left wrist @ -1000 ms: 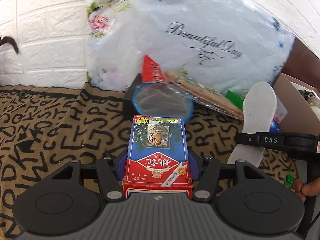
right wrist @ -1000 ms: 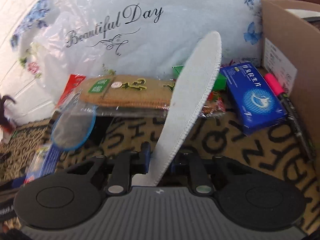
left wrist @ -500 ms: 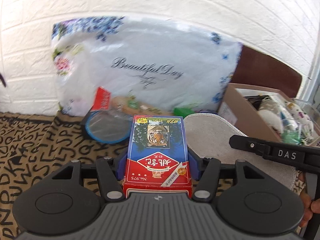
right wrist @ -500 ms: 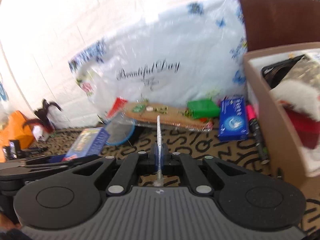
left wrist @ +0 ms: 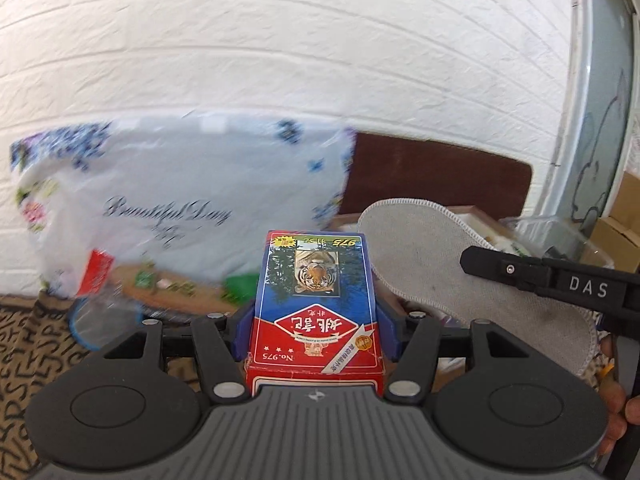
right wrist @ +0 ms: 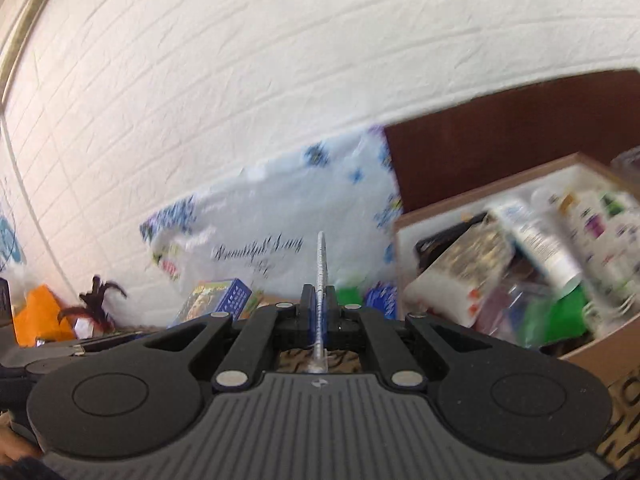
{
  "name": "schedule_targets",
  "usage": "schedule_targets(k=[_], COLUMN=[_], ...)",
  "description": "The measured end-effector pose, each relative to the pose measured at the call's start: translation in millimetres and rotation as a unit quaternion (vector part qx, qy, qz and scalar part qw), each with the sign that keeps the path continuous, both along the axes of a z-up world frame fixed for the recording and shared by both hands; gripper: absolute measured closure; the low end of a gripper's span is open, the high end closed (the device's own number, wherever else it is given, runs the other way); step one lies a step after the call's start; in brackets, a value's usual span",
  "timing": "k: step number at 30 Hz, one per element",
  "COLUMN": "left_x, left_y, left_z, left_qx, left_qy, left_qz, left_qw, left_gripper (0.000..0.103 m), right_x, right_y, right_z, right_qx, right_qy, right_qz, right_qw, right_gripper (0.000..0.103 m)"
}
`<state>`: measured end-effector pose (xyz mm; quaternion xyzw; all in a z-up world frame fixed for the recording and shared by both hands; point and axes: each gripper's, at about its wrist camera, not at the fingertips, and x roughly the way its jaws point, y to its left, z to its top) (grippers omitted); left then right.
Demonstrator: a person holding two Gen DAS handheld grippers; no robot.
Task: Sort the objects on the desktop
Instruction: 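Carry the card box and white insole up over the cardboard box with both tools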
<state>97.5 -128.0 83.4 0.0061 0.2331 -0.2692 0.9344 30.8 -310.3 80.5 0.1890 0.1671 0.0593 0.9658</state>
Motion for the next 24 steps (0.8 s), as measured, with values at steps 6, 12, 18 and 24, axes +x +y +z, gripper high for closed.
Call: schedule_targets(k=[6,12,18,24], left_x=[14.0,31.5,56.9,60.4], left_y=[-65.4,-119.5,-163.8,-159.1], left_z=[7.3,7.0,-23.6,-42.2], left_qx=[-0.026,-0.037,-0.010,0.008], left_qy=[0.007,0.003,0.010,0.004], left_qz=[-0.031,-0.057,-0.069,-0.073], left_qw=[0.9992,0.9977,0.9975,0.9973], left_gripper=[0.042,0.042,0.034,0.012], right_x=[-2.6,15.6,60.5,63.3], right_y=[-60.1,-117.8,-156.9,-147.8], right_z=[24.7,25.3,-11.1,-36.0], right_qx=[0.003,0.024,0.018,-0.102], right_qy=[-0.040,-0.053,0.010,0.058], right_qz=[-0.065,-0.112,-0.141,-0.160], right_qw=[0.997,0.992,0.990,0.980], right_gripper=[0.103,0.103,0.098,0.088])
